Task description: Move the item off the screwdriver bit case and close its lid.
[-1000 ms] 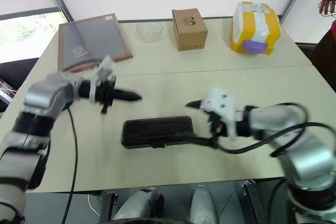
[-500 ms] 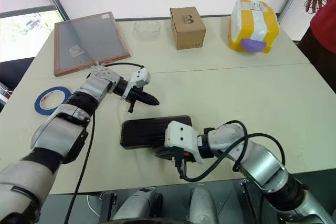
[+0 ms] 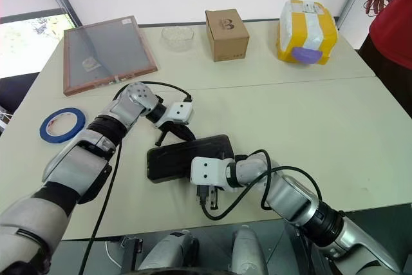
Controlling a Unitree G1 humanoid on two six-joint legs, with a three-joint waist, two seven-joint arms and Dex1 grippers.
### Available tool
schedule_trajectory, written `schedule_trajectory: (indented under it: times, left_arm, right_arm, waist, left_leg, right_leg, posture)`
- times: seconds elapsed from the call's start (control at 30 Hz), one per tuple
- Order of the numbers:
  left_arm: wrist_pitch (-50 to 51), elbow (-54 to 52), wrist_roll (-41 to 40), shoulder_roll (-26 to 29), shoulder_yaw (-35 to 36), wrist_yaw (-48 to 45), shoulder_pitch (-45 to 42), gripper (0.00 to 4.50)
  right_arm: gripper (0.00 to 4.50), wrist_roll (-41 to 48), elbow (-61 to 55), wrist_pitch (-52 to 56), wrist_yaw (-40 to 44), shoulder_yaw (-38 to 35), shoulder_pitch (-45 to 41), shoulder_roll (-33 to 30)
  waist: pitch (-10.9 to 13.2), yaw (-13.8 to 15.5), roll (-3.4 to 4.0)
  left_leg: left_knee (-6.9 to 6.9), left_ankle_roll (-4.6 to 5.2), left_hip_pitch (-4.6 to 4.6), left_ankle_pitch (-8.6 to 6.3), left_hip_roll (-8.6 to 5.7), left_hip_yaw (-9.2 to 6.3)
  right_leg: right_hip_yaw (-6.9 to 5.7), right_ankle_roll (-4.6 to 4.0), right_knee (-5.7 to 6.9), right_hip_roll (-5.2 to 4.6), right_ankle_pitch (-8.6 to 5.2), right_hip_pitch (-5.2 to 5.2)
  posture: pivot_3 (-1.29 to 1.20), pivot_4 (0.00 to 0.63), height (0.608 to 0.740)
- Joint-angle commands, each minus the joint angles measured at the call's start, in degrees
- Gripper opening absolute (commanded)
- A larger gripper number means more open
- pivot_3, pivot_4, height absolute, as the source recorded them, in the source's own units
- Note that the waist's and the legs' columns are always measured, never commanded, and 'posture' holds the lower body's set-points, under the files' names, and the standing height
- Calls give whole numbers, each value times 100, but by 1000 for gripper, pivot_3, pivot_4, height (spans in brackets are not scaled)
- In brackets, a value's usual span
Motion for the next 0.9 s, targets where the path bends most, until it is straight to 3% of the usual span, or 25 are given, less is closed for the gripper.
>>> schedule_trajectory:
  times: [0.03,0.37,0.5,0.63,0.77,0.87,0.9]
  left_arm:
    - [-67,-234,95,-164,-169,-483,450,0]
    - [190,-1497,-36,-9,-560,-637,1324,0]
    - [-149,-884,231,-346,-134,133,1060,0]
    - [-553,149,335,-623,373,1182,450,0]
    - [-801,797,276,-360,776,1771,41,0]
    - [-633,942,-18,-213,1150,1720,-58,0]
    - [-417,903,-252,-70,1420,1642,-57,0]
  right_arm:
    - [46,-471,407,152,-283,-243,-163,24]
    - [46,-930,299,1571,-893,-350,-499,416]
    - [46,-394,-560,2336,-573,-483,-239,540]
    - [46,565,-1865,3348,-212,-1096,408,602]
    - [46,1830,-3246,4288,264,-2746,1517,819]
    - [46,2429,-3616,4620,436,-3711,1731,899]
    - [46,2635,-3568,4623,553,-4335,1668,871]
  waist:
    - [-1,-23,0]
    - [-47,-69,3]
    - [-67,-41,10]
    - [-72,278,17]
    - [-72,378,14]
    - [-67,247,16]
    - [-65,240,14]
  left_leg:
    - [-2,0,9,0,0,0]
    - [-23,-3,40,-2,14,-3]
    - [-24,-8,42,-5,18,-3]
    - [8,-6,32,-6,-9,-39]
    - [11,-2,35,-5,-30,-43]
    - [6,-1,34,-5,-14,-25]
    - [5,-2,32,-5,-11,-25]
  right_leg:
    - [1,0,0,-1,0,7]
    - [6,0,1,11,0,23]
    - [7,0,0,16,0,23]
    - [10,-1,-14,12,0,50]
    - [25,-1,-22,-3,0,67]
    - [30,0,-16,3,0,52]
    - [30,0,-13,7,0,47]
  posture:
    - [0,150,740]
    - [0,150,740]
    - [0,150,740]
    - [0,150,740]
    - [0,150,740]
    - [0,150,740]
    - [0,150,740]
